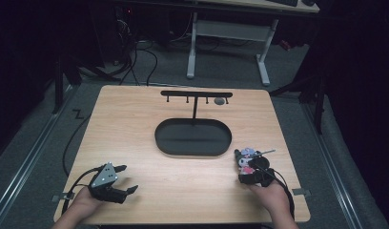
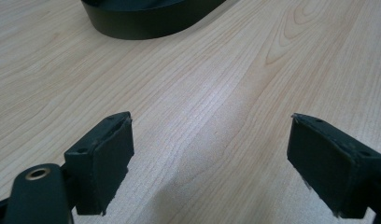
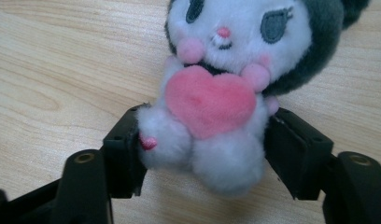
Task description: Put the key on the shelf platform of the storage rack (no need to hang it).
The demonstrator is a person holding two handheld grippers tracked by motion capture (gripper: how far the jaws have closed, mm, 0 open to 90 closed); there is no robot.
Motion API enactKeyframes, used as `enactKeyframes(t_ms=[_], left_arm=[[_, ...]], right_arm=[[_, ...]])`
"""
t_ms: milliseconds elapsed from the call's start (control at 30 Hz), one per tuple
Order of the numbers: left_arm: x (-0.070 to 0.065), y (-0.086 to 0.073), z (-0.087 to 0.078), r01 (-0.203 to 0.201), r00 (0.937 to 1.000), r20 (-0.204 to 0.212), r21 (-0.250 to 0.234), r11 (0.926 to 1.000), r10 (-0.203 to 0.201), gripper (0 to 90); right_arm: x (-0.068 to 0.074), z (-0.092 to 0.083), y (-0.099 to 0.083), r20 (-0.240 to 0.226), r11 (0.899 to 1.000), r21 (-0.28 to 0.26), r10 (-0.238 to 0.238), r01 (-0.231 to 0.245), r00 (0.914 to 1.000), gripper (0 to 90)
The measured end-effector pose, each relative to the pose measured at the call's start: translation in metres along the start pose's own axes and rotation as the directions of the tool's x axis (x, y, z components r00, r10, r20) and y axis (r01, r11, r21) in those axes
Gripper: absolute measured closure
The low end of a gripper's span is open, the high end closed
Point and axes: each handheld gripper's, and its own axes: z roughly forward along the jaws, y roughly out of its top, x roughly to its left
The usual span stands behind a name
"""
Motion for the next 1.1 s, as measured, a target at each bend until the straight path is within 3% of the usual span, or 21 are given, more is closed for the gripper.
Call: enactKeyframes(t_ms=[100,367,700,1100], left_arm=[[0.000,0.000,0.000,0.000,1.0000,0.000,0.000,1.0000,0.000,15.5],[0.000,0.000,0.000,0.000,1.0000,-0.001,0.001,1.0000,0.000,15.6],[0.000,0.000,0.000,0.000,1.0000,-0.003,0.003,1.0000,0.000,15.6],[0.000,0.000,0.000,0.001,1.0000,-0.003,0.003,1.0000,-0.001,15.5]], right_arm=[[0.000,-0.001,-0.001,-0.002,1.000,-0.008,-0.006,0.006,1.0000,42.0],[0.001,-0.003,-0.002,0.012,1.000,-0.024,-0.020,0.020,0.9997,47.7],[0.004,-0.013,0.000,-0.009,0.998,-0.032,-0.050,0.050,0.9987,48.5],[0.010,-0.031,0.007,-0.016,0.994,-0.085,-0.075,0.074,0.9970,48.5]])
